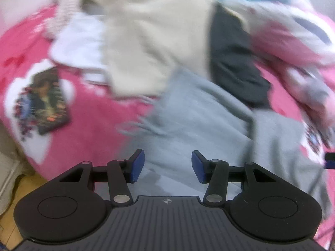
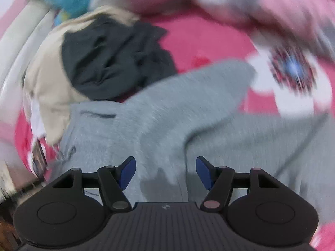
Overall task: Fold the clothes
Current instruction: 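Lay the grey sweatpants flat on the bed and open both grippers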
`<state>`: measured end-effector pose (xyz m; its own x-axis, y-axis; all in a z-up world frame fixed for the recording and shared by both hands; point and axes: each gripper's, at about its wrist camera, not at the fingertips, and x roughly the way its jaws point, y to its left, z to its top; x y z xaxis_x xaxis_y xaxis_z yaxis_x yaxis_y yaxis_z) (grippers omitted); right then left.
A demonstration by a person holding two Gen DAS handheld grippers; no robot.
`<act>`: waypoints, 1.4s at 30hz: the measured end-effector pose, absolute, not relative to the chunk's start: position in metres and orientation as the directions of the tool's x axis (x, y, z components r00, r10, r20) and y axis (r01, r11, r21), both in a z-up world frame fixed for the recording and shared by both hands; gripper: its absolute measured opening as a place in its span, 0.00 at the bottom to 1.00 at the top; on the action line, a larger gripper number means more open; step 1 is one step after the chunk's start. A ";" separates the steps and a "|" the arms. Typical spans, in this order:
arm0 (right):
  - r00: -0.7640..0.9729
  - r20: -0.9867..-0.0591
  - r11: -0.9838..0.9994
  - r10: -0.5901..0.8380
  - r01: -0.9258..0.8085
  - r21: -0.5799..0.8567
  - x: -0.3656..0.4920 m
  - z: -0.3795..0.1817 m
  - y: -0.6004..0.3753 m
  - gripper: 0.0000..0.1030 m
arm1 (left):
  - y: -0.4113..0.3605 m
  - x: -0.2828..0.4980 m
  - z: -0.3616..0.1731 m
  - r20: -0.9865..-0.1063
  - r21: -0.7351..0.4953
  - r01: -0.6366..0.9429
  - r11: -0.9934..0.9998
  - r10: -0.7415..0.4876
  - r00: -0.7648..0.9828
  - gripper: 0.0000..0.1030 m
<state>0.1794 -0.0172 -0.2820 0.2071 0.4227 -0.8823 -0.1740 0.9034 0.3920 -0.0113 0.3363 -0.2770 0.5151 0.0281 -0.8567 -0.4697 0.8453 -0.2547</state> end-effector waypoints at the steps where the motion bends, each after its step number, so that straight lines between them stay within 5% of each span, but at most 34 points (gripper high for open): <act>1: 0.199 -0.878 0.900 0.436 -0.123 0.419 0.177 -0.289 -0.030 0.65 | 0.321 -0.006 -0.276 -0.858 -0.265 -0.441 0.858 -0.002 0.513 0.48; 6: 0.100 -0.840 0.837 0.533 0.080 0.541 0.199 -0.344 -0.043 0.66 | 0.262 0.006 -0.279 -0.871 -0.314 -0.365 0.877 -0.114 0.477 0.48; 14: 0.082 -0.801 0.802 0.593 0.023 0.596 0.190 -0.363 -0.022 0.65 | 0.223 -0.012 -0.270 -0.890 -0.308 -0.357 0.882 -0.135 0.435 0.48; 15: 0.102 -0.793 0.796 0.601 0.022 0.605 0.192 -0.365 -0.021 0.55 | 0.221 -0.016 -0.268 -0.894 -0.301 -0.359 0.883 -0.130 0.429 0.48; 16: 0.128 -0.781 0.786 0.612 0.014 0.618 0.196 -0.365 -0.020 0.34 | 0.219 -0.019 -0.266 -0.898 -0.293 -0.362 0.885 -0.125 0.422 0.48; 19: 0.184 -0.749 0.766 0.636 -0.033 0.642 0.202 -0.358 -0.015 0.07 | 0.215 -0.028 -0.261 -0.908 -0.271 -0.369 0.889 -0.109 0.404 0.48; 29: 0.203 -0.627 0.659 0.752 -0.252 0.709 0.122 -0.255 -0.100 0.05 | 0.207 -0.018 -0.249 -0.907 -0.263 -0.375 0.889 -0.096 0.410 0.48; 33: 0.110 -0.745 0.739 0.658 -0.283 0.611 0.053 -0.247 -0.156 0.05 | 0.199 -0.007 -0.254 -0.913 -0.261 -0.338 0.904 -0.117 0.392 0.48; 37: -0.040 -0.922 0.851 0.386 -0.371 0.372 0.006 -0.298 -0.181 0.05 | 0.184 0.006 -0.264 -0.922 -0.262 -0.295 0.919 -0.149 0.357 0.48; 42: -0.038 -0.947 0.916 0.320 -0.242 0.320 0.006 -0.309 -0.209 0.09 | 0.160 0.018 -0.270 -0.934 -0.248 -0.212 0.945 -0.175 0.310 0.48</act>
